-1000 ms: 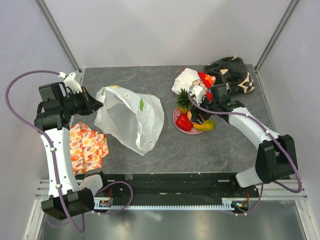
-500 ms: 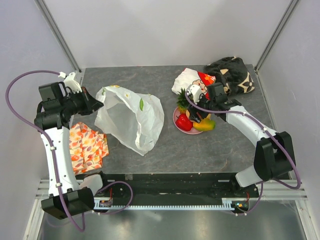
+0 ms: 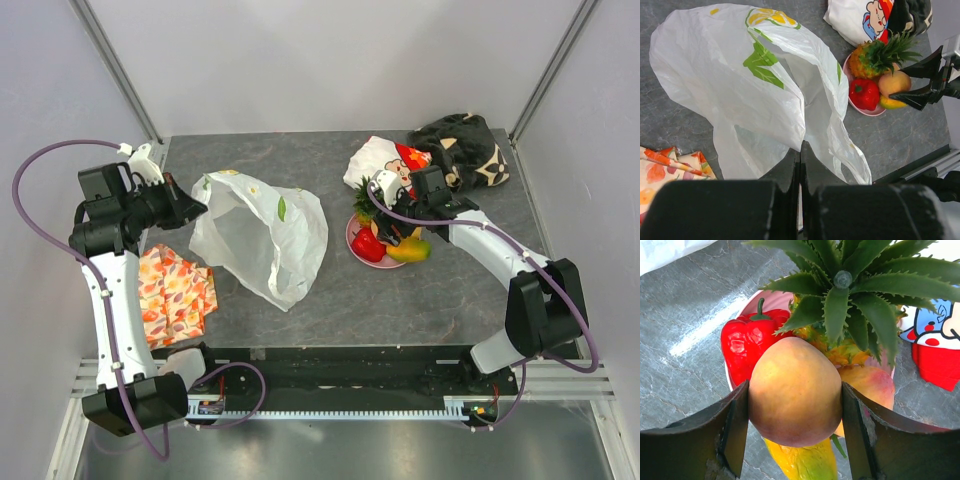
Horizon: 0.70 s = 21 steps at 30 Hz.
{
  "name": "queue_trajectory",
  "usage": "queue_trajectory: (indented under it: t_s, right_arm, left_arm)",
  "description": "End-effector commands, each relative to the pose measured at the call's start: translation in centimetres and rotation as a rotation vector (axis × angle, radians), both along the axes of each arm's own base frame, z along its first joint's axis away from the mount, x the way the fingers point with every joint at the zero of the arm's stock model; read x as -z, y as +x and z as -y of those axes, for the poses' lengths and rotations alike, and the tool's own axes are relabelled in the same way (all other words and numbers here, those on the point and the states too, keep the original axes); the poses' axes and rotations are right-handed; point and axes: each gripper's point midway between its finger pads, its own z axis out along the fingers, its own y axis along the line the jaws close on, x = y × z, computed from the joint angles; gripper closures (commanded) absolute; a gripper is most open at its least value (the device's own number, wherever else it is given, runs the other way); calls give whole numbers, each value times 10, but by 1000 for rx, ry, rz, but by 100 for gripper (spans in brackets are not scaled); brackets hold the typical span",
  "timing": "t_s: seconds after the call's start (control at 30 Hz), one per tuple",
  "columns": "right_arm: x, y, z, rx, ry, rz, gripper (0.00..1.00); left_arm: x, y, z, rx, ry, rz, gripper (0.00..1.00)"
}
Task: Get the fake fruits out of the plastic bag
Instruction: Place the fake fruit on the plate.
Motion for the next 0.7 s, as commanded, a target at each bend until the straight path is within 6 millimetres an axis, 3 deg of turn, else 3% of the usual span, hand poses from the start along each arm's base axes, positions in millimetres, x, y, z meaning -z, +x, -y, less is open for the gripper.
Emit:
queue_trajectory:
  t_s: [0.0,0.17,0.23,0.3,0.53,0.67]
  right_arm:
    - [-15,14,-1,16,-7,56,36]
    - [-17,14,-1,22,-4,56,29]
    - [-18,14,-2,28,-1,56,19]
    - [-20,15,-1,34,1,59,2]
    - [-24,16,-2,43,8,63,2]
    - [-37,16,-2,57,23,76,2]
  left_arm:
    - [-10,3,3,9,-26,35,98]
    - [-10,3,3,13,-28,36,98]
    - [-10,3,4,17,-30,36,98]
    - [-10,4,4,18,-32,37,98]
    - [-11,4,4,23,-35,39,98]
    - [-11,5,4,23,-35,39,98]
